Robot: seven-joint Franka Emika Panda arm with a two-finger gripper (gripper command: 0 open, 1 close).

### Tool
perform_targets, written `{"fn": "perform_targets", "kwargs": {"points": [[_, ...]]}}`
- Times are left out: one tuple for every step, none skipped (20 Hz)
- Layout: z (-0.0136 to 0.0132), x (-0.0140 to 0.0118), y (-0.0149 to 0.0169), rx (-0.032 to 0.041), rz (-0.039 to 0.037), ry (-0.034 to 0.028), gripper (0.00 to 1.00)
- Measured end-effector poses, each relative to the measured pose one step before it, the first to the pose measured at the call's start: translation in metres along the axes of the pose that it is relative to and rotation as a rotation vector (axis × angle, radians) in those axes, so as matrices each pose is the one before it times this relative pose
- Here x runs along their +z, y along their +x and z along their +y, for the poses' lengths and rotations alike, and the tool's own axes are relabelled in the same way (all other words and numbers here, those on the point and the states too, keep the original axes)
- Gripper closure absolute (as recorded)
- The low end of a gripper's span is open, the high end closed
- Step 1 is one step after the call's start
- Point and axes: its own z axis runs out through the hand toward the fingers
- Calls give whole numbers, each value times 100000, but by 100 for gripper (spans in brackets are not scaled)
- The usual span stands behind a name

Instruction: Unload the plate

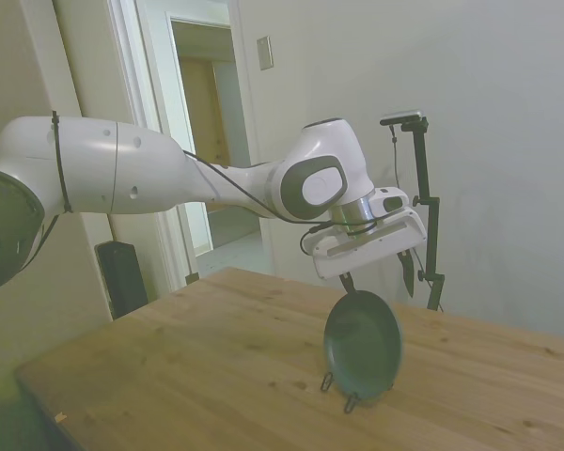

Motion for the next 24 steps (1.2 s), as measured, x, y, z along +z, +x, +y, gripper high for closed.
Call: {"fn": "perform_targets", "kwargs": {"points": [[-16, -39, -89, 239, 14, 535, 100], [8, -43, -38, 277, 96, 453, 100], [30, -10, -13, 180, 61, 286, 100], [52, 10, -16, 94, -6, 71, 100], [73, 13, -21, 125, -26, 34, 100], [101, 24, -31, 146, -62, 16, 100], [115, 18, -27, 181, -54, 20, 100], [138, 24, -16, 229, -33, 51, 100], [139, 32, 1, 166, 13, 35, 100], [136, 53, -4, 82, -33, -10, 100], [99, 78, -12, 81, -88, 4, 100], [84, 100, -18, 95, -131, 19, 100], [31, 107, -12, 58, -143, 68, 100], [-2, 105, -3, 25, -124, 123, 100], [-27, 81, 3, -18, -89, 135, 100], [-57, 46, 12, -65, -49, 133, 100], [-64, 24, 13, -80, -28, 129, 100], [-63, 7, 9, -68, -37, 138, 100], [-71, 3, 14, -100, -14, 137, 100], [-74, -4, 18, -80, 5, 134, 100], [-64, -16, 22, -51, 31, 135, 100], [-59, -28, 23, -19, 19, 166, 100], [-49, -45, 32, -24, 78, 119, 100], [-19, -59, 33, -32, 102, 26, 100]]}}
